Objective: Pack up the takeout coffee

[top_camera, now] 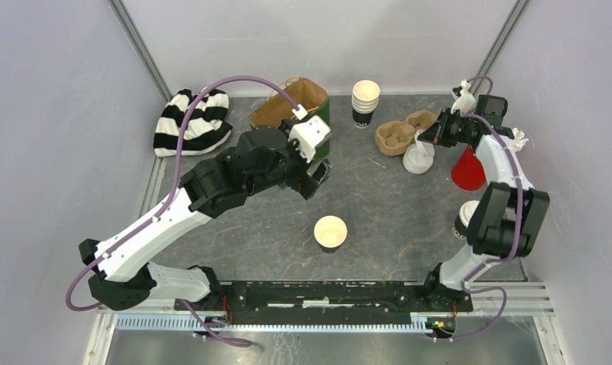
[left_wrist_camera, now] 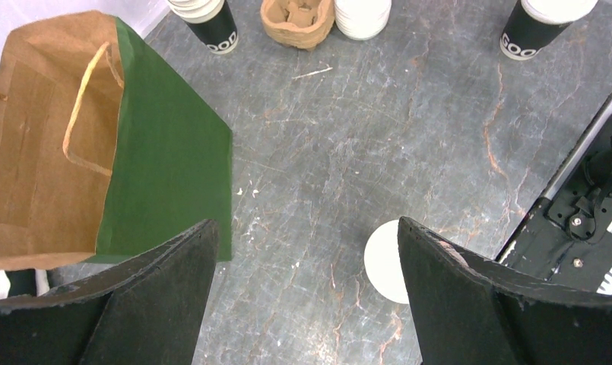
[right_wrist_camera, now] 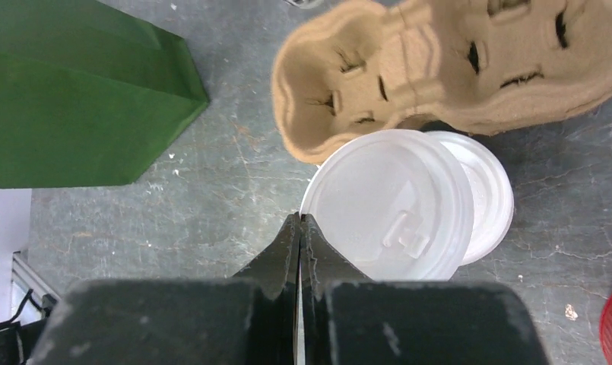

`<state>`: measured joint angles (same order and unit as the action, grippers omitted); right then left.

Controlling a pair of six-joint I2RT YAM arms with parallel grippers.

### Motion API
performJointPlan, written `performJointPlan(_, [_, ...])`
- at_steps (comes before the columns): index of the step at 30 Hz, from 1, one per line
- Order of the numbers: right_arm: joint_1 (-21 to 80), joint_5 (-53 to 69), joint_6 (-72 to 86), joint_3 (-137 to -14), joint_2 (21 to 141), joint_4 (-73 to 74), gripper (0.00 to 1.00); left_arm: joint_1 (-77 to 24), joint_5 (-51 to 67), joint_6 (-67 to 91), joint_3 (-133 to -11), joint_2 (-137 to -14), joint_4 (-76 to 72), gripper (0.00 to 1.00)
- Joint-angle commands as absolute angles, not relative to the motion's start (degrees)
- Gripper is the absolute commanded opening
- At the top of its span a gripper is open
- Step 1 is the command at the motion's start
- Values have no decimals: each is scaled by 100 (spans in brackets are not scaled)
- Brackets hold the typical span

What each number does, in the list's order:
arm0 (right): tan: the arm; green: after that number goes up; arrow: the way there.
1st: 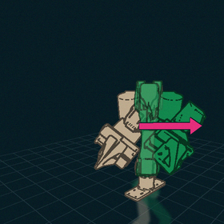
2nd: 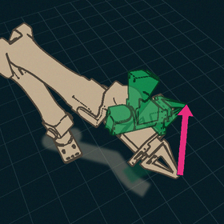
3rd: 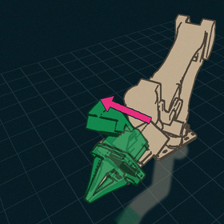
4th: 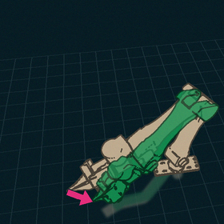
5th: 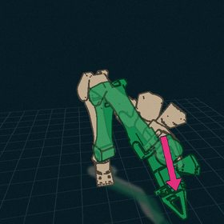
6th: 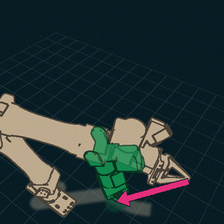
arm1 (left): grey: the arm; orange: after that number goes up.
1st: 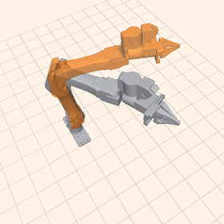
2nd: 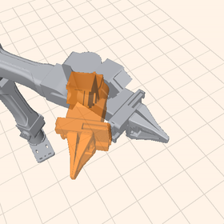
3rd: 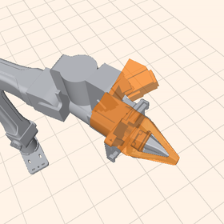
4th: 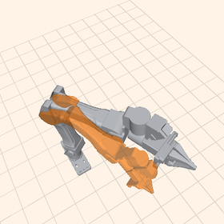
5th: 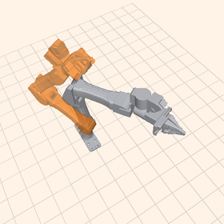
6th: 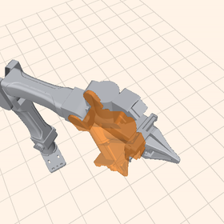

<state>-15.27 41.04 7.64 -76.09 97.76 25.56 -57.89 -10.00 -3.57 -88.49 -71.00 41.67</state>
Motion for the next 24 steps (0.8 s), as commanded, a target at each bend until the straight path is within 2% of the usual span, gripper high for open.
performJointPlan(1, [-1451,4415,974,-7217,8671,2355,0,-5810,-998,-354,-9374,-7386,4071,93])
performJointPlan(5, [-1114,5496,2906,-5972,7489,436,0,-5681,-703,561,-9857,-7782,4068,91])
performJointPlan(10, [-214,5321,5132,-5126,6309,-2095,0,-5216,48,2075,-10206,-7839,3513,89])
performJointPlan(16, [350,5083,7325,-5342,5996,-4323,0,-4064,701,4493,-9448,-7142,2357,88])
performJointPlan(20, [596,4920,8097,-5631,6057,-5206,0,-3895,688,6018,-8667,-6793,1326,90])
performJointPlan(24, [868,4816,8419,-6031,6292,-5686,0,-3772,1275,7448,-8101,-6878,60,89])
